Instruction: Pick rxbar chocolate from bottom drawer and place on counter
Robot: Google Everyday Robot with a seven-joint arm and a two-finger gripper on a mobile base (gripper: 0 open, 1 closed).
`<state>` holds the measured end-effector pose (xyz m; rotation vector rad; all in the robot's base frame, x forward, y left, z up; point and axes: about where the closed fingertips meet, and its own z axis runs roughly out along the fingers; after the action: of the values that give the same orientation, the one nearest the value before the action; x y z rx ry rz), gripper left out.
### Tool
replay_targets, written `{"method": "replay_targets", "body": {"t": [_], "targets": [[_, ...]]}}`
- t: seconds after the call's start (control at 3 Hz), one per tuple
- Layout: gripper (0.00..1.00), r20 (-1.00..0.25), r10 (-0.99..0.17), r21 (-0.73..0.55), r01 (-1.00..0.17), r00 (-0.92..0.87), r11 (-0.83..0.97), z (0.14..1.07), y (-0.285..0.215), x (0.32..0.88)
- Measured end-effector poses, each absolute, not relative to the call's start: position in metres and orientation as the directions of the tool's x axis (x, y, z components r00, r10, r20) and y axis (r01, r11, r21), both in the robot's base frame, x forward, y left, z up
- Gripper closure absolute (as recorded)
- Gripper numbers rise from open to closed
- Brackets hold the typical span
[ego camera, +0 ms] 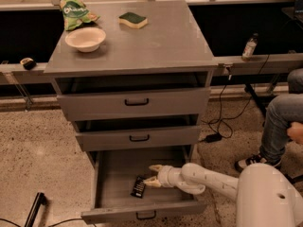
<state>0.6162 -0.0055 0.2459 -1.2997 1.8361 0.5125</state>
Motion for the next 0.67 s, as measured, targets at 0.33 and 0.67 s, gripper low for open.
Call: {"method": "replay_targets", "body": {"t": [0.33, 0.67], "targets": [[0.0, -0.773, -0.615, -0.119, -0.915, -0.159, 0.386, 0.208, 0.006, 0.613], [0.0, -0.741, -0.653, -0.113, -0.927, -0.16, 0.356, 0.176, 0.02, 0.612]]}}
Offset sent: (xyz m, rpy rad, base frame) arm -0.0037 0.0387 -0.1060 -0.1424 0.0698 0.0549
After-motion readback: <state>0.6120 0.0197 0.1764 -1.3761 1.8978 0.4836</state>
